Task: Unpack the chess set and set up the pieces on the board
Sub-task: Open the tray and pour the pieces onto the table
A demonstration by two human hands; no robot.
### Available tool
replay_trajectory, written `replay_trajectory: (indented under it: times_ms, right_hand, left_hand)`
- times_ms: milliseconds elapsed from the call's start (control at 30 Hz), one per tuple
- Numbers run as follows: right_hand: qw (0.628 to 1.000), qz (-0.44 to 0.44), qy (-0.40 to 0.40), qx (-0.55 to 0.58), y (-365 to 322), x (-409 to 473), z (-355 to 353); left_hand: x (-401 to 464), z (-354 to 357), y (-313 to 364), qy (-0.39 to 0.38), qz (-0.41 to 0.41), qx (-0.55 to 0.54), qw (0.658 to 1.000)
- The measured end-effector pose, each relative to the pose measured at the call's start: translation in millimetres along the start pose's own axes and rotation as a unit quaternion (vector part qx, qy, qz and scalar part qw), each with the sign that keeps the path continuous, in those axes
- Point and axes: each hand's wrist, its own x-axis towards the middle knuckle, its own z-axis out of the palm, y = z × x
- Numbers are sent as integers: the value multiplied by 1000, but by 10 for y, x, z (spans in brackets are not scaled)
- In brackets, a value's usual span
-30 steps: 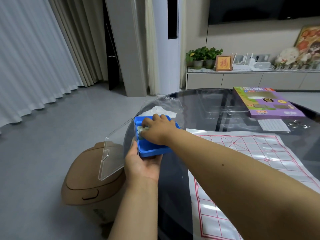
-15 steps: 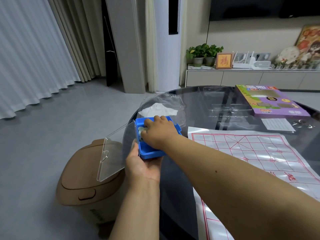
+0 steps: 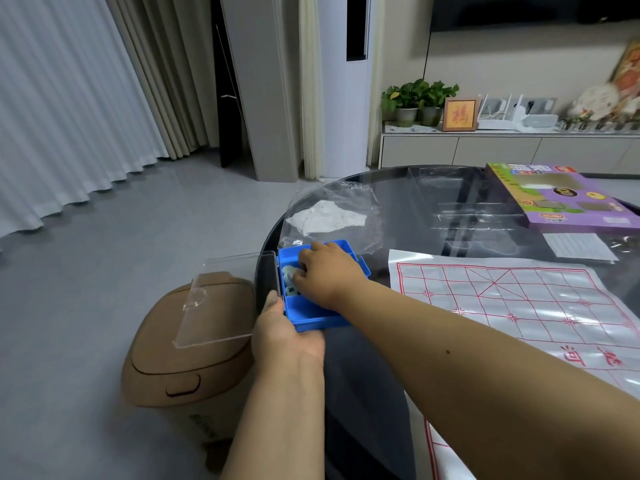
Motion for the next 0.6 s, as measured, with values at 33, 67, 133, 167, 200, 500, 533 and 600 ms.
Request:
replay_trajectory:
  times_ms: [33,67,133,167,200,500,533,600]
  right_hand:
    - [1000,3,5,4,-2,-14,7]
    - [1000,7,6,4,-3,-26,12]
    - [1000,19,-4,-7,2,-39,14]
    - [1000,25,-11,-15,8,-41,14]
    - [999,29,-15,-24,13,-39,13]
    - [999,-4,0,-54,-50,-82,-5]
    - [998,-8,-6,-62,-51,-88,-24]
    - [997,-12,-15,-73,-56,-89,-33]
  left_hand:
    - [-13,9,-12,11,10,7,1000]
    - [-27,18,-22,23,20,15,999]
    - [-41,27,-39,34,37,26,998]
    - [-45,29,-43,35,41,29,998]
    - [-54,29,-47,38,43,33,998]
    - [-79,37,-59,50,49,42,997]
    - [-81,39,-61,52,50,42,996]
    - [-79,40,-59,54,52,40,996]
